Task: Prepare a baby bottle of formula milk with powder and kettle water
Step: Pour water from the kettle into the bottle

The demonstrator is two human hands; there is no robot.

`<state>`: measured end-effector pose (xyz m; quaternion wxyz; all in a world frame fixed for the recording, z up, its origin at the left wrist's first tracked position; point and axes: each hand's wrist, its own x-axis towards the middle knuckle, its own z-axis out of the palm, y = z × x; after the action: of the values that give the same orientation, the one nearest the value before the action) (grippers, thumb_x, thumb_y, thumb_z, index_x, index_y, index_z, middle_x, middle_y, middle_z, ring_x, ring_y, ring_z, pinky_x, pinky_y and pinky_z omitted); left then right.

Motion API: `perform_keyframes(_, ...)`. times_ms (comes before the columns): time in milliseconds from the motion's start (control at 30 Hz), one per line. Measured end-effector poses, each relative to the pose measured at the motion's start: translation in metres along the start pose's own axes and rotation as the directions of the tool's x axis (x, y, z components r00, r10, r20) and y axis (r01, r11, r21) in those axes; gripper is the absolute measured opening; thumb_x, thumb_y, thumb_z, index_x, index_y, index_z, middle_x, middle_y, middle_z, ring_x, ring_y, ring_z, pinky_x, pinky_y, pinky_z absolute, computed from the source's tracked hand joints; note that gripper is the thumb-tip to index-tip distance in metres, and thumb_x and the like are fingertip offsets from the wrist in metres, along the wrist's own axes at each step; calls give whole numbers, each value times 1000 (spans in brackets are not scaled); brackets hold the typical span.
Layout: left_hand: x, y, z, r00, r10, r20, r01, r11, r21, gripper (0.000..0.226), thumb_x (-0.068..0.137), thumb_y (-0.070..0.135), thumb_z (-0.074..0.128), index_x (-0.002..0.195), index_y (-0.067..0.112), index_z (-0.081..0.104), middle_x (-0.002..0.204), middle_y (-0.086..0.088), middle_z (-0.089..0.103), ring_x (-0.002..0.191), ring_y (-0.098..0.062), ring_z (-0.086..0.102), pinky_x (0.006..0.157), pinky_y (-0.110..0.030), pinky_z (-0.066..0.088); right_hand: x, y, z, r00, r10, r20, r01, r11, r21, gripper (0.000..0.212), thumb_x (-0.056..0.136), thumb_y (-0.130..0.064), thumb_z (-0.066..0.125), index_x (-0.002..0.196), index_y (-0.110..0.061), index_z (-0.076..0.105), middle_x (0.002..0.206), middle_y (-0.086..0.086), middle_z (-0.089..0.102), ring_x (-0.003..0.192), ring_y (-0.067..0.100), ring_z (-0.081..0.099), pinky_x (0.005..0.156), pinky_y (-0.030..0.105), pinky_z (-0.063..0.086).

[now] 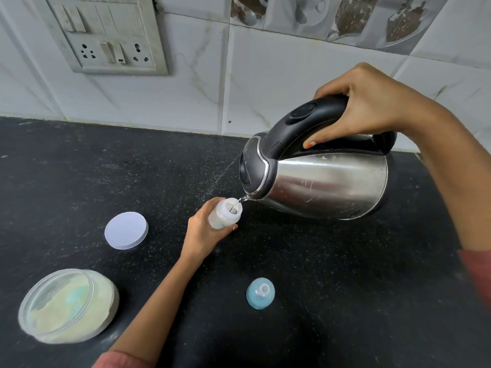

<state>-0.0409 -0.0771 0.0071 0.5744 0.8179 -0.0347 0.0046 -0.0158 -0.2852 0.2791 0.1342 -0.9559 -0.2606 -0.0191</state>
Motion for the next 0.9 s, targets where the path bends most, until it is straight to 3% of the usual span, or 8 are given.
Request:
perform_keyframes(233,-2,5,0,1000,4,1,-4,1000,-2,58,65,10,81,115,22,55,106,14,56,100,-5,49,74,6,32,-1,0,-2,1000,-24,0,24,1000,3,45,54,-43,74,76,-5,66,68,19,63,68,35,59,62,40,47)
perform_keyframes(900,-2,5,0,1000,6,14,-6,1000,0,59,65,10,81,117,20,54,111,11,56,103,-5,48,74,4,33,-2,-5,-6,999,-38,33,38,999,-9,50,55,-45,72,82,-3,67,74,20,66,72,36,60,70,51,50)
